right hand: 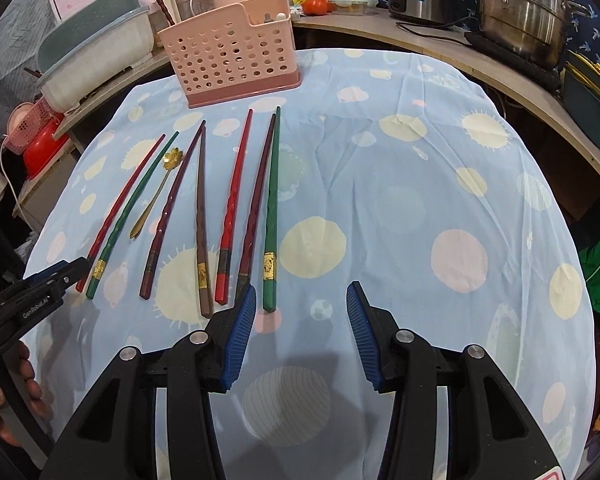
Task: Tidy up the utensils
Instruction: 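Grasp a red chopstick with the left tool while the right tool grasps a green chopstick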
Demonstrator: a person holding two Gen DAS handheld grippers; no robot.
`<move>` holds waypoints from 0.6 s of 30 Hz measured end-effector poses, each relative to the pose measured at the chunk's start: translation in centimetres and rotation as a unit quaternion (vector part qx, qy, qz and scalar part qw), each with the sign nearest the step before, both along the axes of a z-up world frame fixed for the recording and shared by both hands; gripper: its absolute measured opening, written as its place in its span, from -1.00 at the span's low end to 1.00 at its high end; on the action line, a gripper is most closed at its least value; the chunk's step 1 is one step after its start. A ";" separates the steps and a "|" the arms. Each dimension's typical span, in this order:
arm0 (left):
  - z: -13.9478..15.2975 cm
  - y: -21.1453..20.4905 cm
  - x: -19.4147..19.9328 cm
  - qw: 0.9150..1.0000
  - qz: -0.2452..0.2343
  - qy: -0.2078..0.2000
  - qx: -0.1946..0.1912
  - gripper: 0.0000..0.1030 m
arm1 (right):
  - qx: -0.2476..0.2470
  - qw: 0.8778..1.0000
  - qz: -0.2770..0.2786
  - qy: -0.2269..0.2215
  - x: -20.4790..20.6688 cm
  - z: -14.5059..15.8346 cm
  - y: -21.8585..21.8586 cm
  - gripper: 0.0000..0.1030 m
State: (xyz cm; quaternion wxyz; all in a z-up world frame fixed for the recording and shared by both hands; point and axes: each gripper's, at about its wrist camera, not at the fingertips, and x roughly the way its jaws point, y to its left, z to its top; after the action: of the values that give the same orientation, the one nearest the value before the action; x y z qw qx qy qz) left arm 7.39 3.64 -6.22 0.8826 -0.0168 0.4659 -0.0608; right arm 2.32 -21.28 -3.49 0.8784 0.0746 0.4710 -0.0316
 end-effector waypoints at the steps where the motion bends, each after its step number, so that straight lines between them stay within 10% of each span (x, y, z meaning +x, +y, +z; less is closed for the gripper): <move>1: -0.2 0.0 0.0 1.000 -0.001 0.001 0.001 -0.24 | 0.000 1.000 0.000 0.000 0.0 -0.1 0.0 -0.13; 18: -0.6 -0.3 0.1 1.000 -0.005 -0.015 0.019 -0.74 | -0.001 1.000 0.014 0.007 1.2 -1.3 0.7 -0.51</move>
State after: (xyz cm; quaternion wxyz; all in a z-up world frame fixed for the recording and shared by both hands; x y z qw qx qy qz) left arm 7.54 3.33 -6.85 0.8894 0.0034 0.4537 -0.0560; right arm 3.52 -20.60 -4.79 0.8757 0.0666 0.4777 -0.0207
